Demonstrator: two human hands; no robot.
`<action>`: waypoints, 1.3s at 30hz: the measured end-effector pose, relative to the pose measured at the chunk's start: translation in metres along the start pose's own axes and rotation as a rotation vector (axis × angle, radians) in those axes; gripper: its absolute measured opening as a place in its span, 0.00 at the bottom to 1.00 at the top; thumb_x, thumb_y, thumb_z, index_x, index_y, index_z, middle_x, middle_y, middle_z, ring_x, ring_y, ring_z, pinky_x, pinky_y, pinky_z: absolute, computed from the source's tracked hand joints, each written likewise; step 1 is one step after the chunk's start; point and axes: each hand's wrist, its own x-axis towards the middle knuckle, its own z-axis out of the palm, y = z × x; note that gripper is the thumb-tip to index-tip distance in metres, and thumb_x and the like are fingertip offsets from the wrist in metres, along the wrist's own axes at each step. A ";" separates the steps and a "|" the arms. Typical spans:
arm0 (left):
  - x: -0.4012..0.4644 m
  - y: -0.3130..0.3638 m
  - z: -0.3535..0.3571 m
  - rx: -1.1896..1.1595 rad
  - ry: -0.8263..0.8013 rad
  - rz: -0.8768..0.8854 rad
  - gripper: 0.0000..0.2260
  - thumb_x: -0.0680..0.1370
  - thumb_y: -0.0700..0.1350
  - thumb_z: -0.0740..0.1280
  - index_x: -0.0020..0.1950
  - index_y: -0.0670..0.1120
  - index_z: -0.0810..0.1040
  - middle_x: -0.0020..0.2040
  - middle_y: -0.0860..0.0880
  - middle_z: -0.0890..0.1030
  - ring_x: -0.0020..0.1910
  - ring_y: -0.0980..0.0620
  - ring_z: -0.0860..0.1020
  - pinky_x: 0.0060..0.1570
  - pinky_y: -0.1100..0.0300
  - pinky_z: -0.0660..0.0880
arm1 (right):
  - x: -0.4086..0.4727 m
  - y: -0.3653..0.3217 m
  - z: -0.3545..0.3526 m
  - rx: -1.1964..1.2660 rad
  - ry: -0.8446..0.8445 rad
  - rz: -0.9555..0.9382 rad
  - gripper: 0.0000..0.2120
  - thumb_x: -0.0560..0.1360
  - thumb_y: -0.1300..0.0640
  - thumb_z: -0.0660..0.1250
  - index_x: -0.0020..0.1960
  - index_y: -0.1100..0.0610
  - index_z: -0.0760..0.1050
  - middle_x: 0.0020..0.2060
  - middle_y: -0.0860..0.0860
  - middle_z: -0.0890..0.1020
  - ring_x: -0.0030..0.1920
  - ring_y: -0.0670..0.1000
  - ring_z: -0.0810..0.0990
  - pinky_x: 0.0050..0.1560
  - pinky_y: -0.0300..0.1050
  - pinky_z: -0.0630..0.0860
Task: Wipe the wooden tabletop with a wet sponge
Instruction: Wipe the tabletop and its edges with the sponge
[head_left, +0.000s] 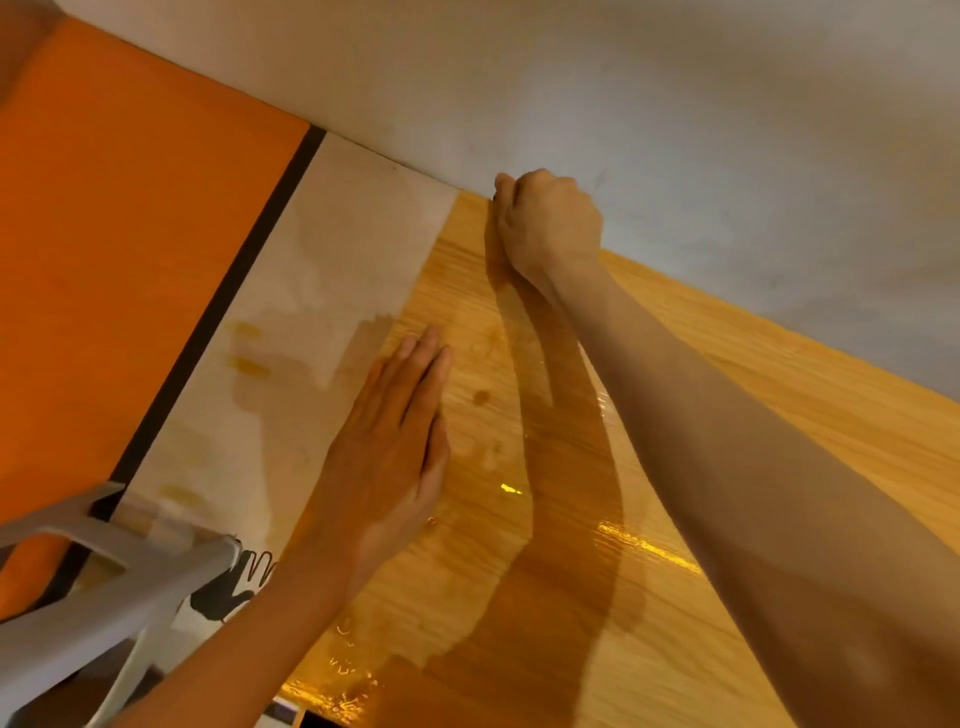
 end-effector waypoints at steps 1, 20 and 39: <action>0.001 0.001 0.000 -0.003 -0.002 -0.003 0.24 0.84 0.45 0.54 0.80 0.40 0.62 0.81 0.45 0.59 0.81 0.48 0.57 0.80 0.54 0.52 | 0.002 -0.013 0.004 -0.003 0.009 -0.027 0.20 0.83 0.49 0.51 0.51 0.60 0.76 0.49 0.57 0.81 0.49 0.60 0.79 0.41 0.45 0.65; -0.001 0.001 -0.001 -0.033 -0.035 -0.022 0.24 0.84 0.45 0.52 0.81 0.41 0.60 0.82 0.46 0.56 0.82 0.50 0.54 0.81 0.54 0.51 | -0.106 0.056 -0.011 0.261 0.169 -0.091 0.18 0.82 0.56 0.58 0.71 0.58 0.69 0.73 0.54 0.67 0.77 0.55 0.56 0.76 0.58 0.55; -0.003 0.000 0.004 0.030 -0.039 0.011 0.25 0.85 0.45 0.51 0.82 0.40 0.55 0.83 0.43 0.53 0.82 0.48 0.51 0.79 0.48 0.57 | -0.162 0.022 0.016 0.169 0.033 -0.347 0.20 0.83 0.55 0.56 0.74 0.55 0.63 0.76 0.51 0.61 0.78 0.51 0.48 0.78 0.56 0.47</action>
